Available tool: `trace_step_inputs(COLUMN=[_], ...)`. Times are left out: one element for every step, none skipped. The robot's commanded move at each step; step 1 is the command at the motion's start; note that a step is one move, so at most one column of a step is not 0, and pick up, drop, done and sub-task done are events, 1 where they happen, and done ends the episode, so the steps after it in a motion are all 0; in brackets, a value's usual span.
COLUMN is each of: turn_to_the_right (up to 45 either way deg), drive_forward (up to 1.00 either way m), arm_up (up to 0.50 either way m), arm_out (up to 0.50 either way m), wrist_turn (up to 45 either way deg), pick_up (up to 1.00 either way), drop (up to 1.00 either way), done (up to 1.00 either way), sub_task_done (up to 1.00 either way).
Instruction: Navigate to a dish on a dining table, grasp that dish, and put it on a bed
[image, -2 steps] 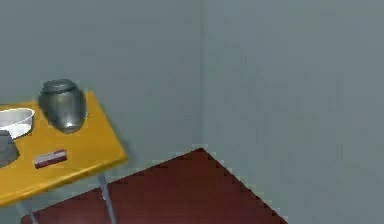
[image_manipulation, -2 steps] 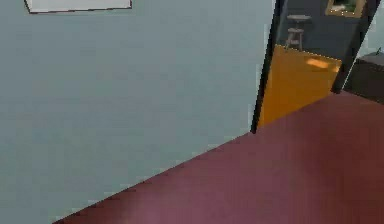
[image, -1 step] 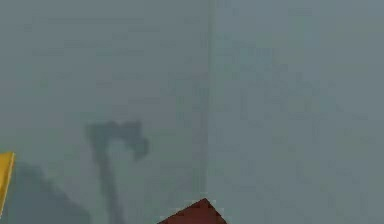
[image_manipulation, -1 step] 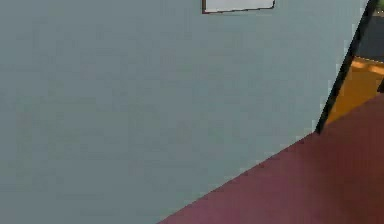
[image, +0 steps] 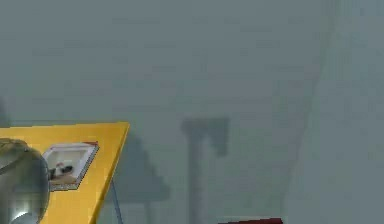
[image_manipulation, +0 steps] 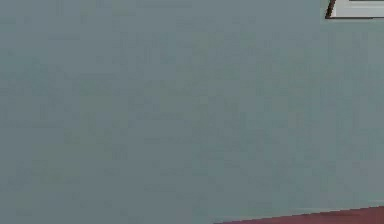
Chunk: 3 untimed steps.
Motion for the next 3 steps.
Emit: trace_step_inputs(turn_to_the_right=[0.0,-45.0,-45.0], drive_forward=[0.40,0.00,0.00], arm_up=[0.00,0.00,0.00], arm_out=[0.00,0.00,0.00], wrist_turn=[0.0,0.0,0.0], pick_up=[0.00,0.00,0.00], drop=[0.00,0.00,0.00], done=[0.00,0.00,0.00], sub_task_done=[0.00,0.00,0.00])
